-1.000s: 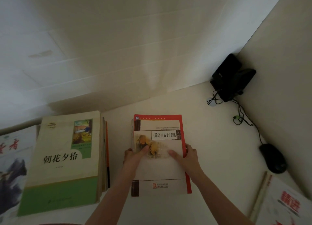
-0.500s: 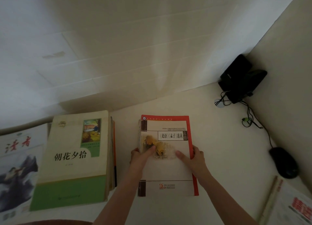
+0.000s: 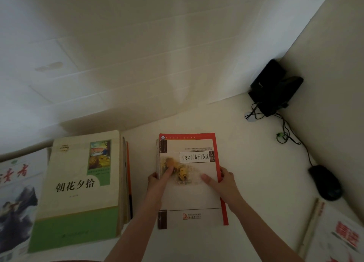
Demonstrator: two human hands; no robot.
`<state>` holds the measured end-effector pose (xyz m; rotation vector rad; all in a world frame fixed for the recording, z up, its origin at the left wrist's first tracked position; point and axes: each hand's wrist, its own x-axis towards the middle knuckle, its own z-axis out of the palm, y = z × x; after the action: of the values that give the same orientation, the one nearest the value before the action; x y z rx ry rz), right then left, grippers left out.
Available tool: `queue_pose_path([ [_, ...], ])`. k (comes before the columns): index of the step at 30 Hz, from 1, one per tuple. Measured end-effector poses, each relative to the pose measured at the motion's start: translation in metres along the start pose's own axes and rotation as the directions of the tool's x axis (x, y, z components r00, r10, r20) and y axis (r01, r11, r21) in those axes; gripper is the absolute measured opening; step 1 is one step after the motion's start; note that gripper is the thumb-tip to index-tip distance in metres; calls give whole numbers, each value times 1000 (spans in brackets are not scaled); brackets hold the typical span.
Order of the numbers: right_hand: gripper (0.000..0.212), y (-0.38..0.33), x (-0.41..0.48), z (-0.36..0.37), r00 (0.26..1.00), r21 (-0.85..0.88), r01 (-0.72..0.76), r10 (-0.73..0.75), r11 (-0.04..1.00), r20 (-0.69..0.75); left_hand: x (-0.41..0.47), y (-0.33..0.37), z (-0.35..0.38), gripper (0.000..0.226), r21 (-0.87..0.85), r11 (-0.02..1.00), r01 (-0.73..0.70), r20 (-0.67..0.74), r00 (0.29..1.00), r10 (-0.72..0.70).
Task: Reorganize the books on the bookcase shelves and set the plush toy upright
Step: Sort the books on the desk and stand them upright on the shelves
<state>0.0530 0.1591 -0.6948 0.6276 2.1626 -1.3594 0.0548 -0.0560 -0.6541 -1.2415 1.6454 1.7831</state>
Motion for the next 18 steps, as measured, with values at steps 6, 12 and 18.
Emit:
queue_pose_path([
  [6,74,-18,-13,-9,999,35,30,-31,999,16,-6,4,0,91,-60,997,44,18,999,-43],
  [12,60,-30,-28,-4,994,-81,86,-91,993,-67,-6,2,-2,99,-24,1000,18,37,999,-17],
  [18,16,-47,-38,-40,959,-110,152,-173,982,-225,-6,-1,-4,96,-44,999,32,62,998,-30],
])
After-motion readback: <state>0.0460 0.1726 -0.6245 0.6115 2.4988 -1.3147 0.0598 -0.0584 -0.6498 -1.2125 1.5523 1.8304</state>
